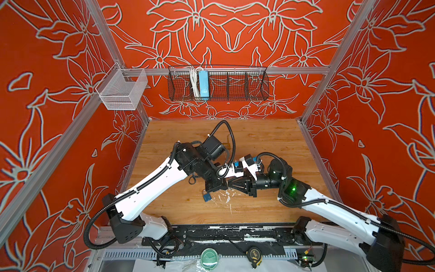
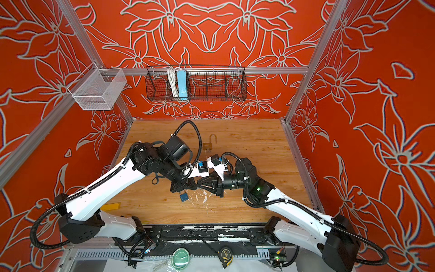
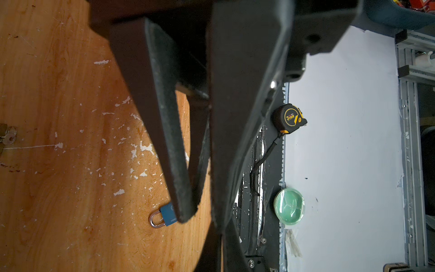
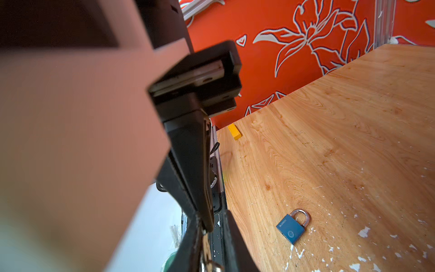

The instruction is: Unlock with the key

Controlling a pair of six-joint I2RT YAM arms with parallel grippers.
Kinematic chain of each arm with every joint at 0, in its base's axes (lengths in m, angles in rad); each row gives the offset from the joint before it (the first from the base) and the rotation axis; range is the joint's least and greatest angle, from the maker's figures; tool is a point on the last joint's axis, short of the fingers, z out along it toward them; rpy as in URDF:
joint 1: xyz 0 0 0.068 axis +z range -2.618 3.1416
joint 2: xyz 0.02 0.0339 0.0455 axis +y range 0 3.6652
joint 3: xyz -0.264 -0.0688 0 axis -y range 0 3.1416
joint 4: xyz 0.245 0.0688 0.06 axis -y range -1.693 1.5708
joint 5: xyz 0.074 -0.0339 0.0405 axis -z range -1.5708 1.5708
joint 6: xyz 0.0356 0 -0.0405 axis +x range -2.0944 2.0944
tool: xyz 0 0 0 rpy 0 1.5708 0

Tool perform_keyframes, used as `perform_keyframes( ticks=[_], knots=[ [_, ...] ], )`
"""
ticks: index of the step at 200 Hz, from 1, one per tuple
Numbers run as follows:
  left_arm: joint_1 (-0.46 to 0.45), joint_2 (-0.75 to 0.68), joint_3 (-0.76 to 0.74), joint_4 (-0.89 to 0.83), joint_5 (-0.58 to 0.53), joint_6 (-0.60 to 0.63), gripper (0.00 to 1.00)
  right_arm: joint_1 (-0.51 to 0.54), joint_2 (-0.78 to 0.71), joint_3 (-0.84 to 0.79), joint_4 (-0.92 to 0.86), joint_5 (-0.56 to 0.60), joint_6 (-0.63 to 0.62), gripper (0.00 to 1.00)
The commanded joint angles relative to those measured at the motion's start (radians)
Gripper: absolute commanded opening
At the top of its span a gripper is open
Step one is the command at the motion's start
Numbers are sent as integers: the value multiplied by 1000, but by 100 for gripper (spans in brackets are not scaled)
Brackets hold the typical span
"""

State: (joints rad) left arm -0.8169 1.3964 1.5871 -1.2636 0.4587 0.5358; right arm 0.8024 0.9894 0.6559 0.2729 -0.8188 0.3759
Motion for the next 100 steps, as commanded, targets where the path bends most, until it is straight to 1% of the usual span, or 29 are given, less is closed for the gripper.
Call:
perform_keyframes(
  ticks=[1,27,64,80,100],
  knots=[
    [-4,0,11,0,26,21,0,3,-29,-5,-70,-13,-37,19],
    [-3,1,11,3,26,21,0,4,-34,-7,-108,-25,-48,19],
    [-4,2,14,10,29,16,0,3,-11,8,-114,-42,-51,19],
    [-4,0,14,9,28,16,0,4,-11,14,-115,-39,-51,17],
    [-3,-2,14,6,23,19,0,4,-9,24,-159,-38,-73,15]
  ],
)
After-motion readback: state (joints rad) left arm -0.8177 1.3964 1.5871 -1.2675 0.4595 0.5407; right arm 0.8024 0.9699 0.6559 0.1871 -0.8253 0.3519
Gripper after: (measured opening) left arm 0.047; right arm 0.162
